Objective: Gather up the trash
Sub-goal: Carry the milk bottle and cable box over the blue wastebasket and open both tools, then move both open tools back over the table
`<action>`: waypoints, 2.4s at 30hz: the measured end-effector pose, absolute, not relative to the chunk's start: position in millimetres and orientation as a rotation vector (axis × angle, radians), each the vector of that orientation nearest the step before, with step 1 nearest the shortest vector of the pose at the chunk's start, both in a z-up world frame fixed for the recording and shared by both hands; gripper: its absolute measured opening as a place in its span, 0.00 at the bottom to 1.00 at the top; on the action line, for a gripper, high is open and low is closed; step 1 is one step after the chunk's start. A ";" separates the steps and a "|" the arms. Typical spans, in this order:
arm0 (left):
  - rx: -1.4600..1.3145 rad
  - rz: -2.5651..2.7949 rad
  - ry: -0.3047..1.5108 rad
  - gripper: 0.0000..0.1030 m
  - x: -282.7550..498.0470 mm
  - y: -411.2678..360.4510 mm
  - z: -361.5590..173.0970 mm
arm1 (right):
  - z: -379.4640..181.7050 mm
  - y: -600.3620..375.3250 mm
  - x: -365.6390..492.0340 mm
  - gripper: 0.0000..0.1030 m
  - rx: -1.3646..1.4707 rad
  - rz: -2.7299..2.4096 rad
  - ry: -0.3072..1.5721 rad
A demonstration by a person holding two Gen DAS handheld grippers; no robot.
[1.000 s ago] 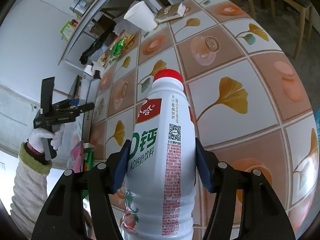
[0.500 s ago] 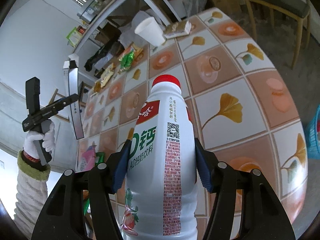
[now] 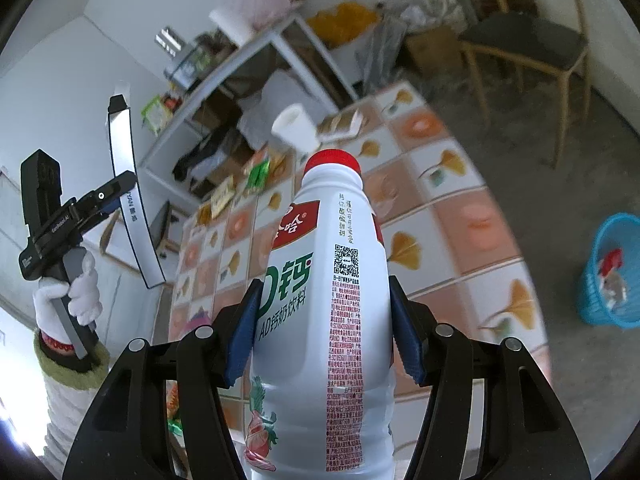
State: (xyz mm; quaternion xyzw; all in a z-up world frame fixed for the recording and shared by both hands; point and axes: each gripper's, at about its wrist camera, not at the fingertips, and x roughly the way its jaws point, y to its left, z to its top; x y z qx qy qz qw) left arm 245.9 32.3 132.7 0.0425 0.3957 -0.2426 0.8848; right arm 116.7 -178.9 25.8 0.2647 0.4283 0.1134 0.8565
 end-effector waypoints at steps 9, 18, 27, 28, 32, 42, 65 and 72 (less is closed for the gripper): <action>0.111 -0.674 0.862 0.82 225.5 -77.8 130.4 | 44.3 -251.4 59.8 0.55 0.617 0.112 0.781; 0.214 -0.901 0.989 0.82 200.7 -234.0 80.5 | 26.3 -340.0 -19.2 0.55 0.724 -0.131 0.712; 0.331 -1.023 1.188 0.82 184.3 -376.1 -23.3 | -40.0 -415.0 -50.2 0.55 0.874 -0.309 0.737; 0.343 -1.027 1.212 0.82 184.1 -390.0 -36.4 | -48.9 -422.1 -48.6 0.55 0.892 -0.320 0.743; 0.366 -1.033 1.296 0.82 187.6 -434.4 -81.9 | -83.5 -449.8 -40.8 0.55 0.956 -0.349 0.765; 0.325 -0.983 1.366 0.86 221.4 -528.0 -156.3 | -162.0 -525.0 -0.3 0.57 1.064 -0.432 0.753; 0.198 -1.059 1.102 0.87 175.3 -474.2 -88.5 | -194.4 -541.0 -51.9 0.65 0.974 -0.591 0.717; 0.031 -1.076 0.927 0.87 141.4 -392.0 -11.7 | -137.2 -484.9 -75.3 0.67 0.808 -0.536 0.676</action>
